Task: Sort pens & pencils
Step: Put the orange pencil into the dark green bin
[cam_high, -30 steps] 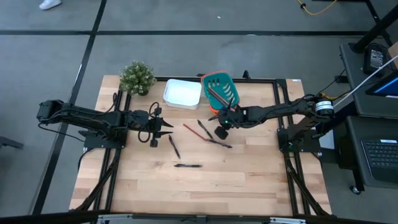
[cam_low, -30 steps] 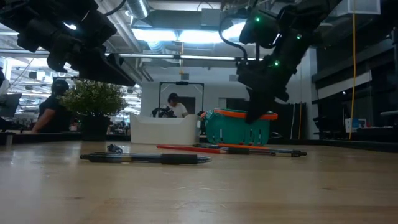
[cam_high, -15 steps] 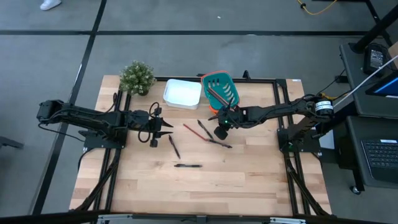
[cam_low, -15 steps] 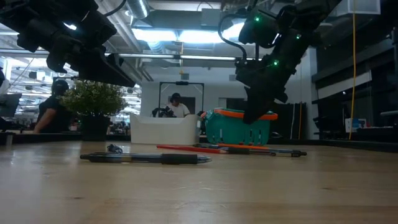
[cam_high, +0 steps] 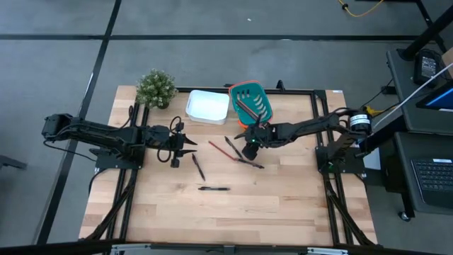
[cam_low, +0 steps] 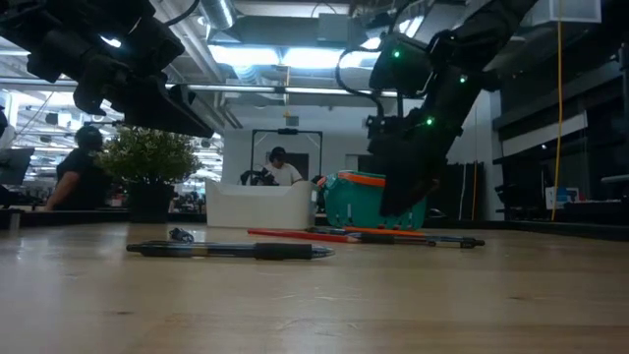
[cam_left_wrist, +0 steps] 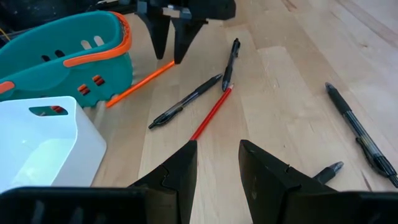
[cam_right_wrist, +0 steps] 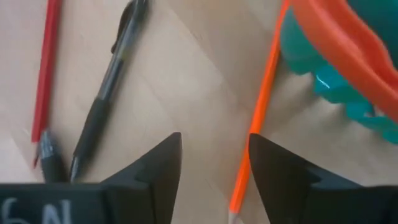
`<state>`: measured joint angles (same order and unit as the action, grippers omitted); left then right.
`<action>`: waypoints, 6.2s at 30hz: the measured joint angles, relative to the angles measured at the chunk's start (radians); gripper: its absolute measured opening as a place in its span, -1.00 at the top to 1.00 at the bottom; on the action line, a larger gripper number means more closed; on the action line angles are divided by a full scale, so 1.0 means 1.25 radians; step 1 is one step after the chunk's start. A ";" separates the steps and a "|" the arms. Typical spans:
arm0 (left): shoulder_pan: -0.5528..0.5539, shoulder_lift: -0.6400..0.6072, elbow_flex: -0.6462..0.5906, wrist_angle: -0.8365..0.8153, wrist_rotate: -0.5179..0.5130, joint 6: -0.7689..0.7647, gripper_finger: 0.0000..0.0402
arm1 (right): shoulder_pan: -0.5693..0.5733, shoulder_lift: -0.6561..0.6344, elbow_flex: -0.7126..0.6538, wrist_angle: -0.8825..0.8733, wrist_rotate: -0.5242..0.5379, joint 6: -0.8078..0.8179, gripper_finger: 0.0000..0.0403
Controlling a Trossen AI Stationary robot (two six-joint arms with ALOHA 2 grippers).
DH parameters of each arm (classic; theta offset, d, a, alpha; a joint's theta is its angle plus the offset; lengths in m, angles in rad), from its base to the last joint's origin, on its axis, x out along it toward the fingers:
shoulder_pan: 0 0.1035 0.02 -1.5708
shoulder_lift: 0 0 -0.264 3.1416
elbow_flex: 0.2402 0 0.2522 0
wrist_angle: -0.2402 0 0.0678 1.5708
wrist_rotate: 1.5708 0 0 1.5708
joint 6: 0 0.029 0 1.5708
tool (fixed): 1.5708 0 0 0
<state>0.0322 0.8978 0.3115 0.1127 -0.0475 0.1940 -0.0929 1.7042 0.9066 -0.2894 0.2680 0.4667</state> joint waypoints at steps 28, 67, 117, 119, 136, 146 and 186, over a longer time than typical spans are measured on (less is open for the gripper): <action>0.000 0.000 0.000 -0.005 0.000 -0.001 0.44 | -0.052 0.074 0.001 0.020 -0.022 0.060 0.19; 0.000 0.000 0.000 -0.006 0.000 -0.003 0.44 | -0.010 0.077 0.000 -0.029 -0.059 0.106 0.94; 0.000 0.000 0.000 -0.006 0.000 -0.008 0.44 | 0.228 -0.001 -0.006 -0.281 -0.018 0.354 0.71; 0.000 0.000 0.000 -0.006 0.000 -0.007 0.44 | 0.230 -0.002 -0.005 -0.271 -0.012 0.352 0.68; 0.000 0.000 0.000 -0.005 0.000 -0.007 0.44 | 0.224 -0.069 -0.002 -0.242 -0.001 0.315 0.12; 0.000 0.000 0.000 0.000 0.000 -0.006 0.44 | 0.118 -0.067 0.006 -0.239 -0.138 0.219 0.10; 0.000 0.000 0.000 -0.007 0.000 0.000 0.44 | 0.057 0.088 0.167 -0.388 -0.203 0.079 0.19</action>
<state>0.0321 0.8978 0.3111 0.1042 -0.0471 0.1936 -0.0219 1.8144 1.1158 -0.7745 0.0147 0.5655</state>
